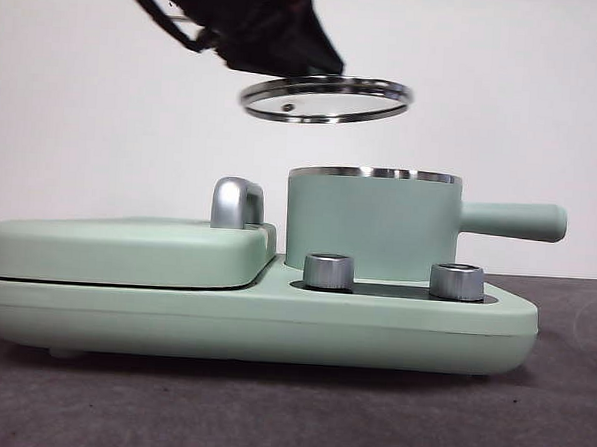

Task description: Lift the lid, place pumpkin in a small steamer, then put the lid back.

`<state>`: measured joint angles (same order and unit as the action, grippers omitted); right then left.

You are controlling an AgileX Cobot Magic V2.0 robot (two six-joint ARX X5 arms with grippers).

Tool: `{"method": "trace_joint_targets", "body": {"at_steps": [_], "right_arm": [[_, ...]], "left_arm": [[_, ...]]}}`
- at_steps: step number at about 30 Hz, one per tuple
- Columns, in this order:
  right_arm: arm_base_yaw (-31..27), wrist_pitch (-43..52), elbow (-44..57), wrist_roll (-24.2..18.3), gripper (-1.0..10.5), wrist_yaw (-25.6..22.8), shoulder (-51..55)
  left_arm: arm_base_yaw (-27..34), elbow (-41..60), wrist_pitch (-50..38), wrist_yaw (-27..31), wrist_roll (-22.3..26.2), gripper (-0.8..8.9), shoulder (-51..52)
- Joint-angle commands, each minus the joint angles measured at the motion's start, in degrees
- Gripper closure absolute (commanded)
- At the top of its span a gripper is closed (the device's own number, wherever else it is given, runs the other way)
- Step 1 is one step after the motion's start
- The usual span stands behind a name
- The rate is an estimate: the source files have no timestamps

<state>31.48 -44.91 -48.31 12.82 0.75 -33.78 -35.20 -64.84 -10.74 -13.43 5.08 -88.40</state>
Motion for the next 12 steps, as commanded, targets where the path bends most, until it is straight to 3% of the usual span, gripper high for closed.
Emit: {"method": "trace_joint_targets", "body": {"at_steps": [1,12], "right_arm": [[0.4,0.3,-0.4,1.6,5.5,-1.1,-0.2],[0.4,0.2,-0.4,1.7,5.5,-2.7,-0.2]], "left_arm": [[-1.1,-4.0,-3.1,-0.1,0.9,7.99,-3.5],[-2.0,-6.7,-5.7,-2.1,2.3,7.99,-11.0]]}}
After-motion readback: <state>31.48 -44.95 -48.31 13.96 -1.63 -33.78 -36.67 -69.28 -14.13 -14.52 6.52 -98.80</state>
